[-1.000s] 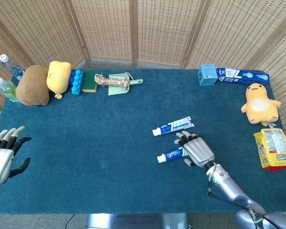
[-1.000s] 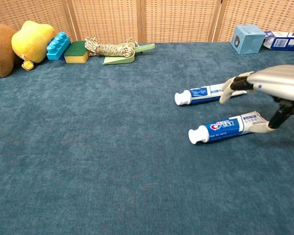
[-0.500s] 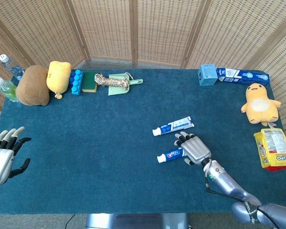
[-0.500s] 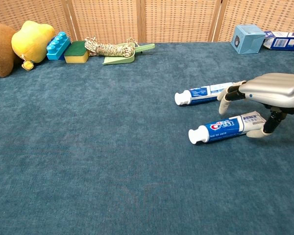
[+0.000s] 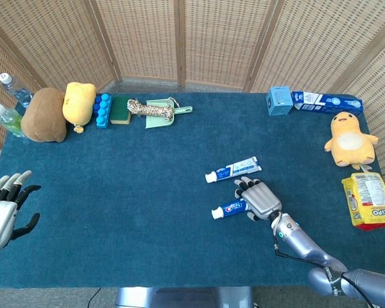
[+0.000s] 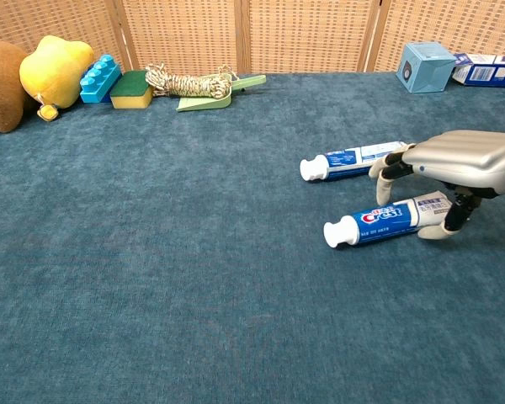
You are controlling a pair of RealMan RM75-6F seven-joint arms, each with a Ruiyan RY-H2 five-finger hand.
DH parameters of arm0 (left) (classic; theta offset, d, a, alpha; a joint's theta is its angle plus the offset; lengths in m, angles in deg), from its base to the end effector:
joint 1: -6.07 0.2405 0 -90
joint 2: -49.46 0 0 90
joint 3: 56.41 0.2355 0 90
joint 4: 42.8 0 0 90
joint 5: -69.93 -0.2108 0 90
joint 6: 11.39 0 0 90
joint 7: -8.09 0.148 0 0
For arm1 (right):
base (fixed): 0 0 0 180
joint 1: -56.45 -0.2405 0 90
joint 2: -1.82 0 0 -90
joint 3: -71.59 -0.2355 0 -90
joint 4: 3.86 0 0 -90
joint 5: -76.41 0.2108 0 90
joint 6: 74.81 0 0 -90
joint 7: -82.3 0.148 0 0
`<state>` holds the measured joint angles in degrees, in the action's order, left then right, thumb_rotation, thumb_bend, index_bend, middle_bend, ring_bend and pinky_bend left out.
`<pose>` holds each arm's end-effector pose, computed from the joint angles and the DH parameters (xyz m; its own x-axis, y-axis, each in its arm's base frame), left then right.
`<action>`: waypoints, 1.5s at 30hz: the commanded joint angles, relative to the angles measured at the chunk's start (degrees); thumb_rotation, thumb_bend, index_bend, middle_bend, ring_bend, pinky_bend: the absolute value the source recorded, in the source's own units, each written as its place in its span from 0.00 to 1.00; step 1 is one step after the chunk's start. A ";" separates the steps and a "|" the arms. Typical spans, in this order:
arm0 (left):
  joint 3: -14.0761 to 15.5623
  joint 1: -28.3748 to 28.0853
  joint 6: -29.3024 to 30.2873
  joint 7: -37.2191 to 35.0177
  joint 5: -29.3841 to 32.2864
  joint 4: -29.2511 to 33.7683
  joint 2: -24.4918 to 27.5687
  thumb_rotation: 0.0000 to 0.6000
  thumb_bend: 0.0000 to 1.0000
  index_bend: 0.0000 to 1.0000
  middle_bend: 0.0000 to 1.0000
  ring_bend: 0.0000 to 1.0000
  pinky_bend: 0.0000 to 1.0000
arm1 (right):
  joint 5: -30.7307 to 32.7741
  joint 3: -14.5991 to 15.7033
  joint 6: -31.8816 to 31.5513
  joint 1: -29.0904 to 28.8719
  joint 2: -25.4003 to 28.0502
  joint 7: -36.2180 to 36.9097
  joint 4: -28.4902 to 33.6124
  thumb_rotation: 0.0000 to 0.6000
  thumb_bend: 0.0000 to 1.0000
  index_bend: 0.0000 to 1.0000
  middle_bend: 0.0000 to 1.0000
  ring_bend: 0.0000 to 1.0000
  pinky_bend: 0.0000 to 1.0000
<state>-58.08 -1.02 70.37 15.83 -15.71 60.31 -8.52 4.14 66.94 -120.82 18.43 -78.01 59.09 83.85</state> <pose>-0.2621 0.1864 0.1532 0.4486 0.0683 0.8911 0.8935 -0.0574 -0.4454 -0.1817 -0.3025 -0.0080 0.6738 -0.3270 0.6626 -0.7175 -0.5036 0.4812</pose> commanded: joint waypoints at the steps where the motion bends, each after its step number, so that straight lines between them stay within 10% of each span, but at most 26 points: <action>1: 0.01 -0.02 0.03 -0.21 -0.03 -0.18 -0.06 1.00 0.33 0.22 0.05 0.06 0.05 | 0.51 0.18 0.34 -0.45 -0.34 -0.37 -0.14 1.00 0.27 0.35 0.16 0.11 0.25; 10: 0.11 0.45 0.97 -0.82 -0.36 -0.29 0.25 1.00 0.33 0.21 0.05 0.05 0.05 | 1.25 0.43 1.35 -1.92 -0.74 0.56 1.13 1.00 0.31 0.61 0.29 0.19 0.28; 20: 0.43 1.30 2.69 -1.02 -1.55 0.46 1.00 1.00 0.33 0.21 0.05 0.04 0.05 | -2.69 0.67 -1.35 -0.69 1.03 9.02 2.64 1.00 0.45 0.84 0.59 0.49 0.54; 45: -0.46 -8.13 -9.63 3.76 -4.48 4.04 -6.29 1.00 0.33 0.22 0.11 0.12 0.18 | -1.07 0.76 -3.26 4.45 13.85 27.97 16.68 1.00 0.52 0.89 0.73 0.69 0.74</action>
<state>-58.16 -8.05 61.89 19.43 -19.95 63.93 -13.93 2.31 68.25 -125.08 22.78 -64.99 84.19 98.75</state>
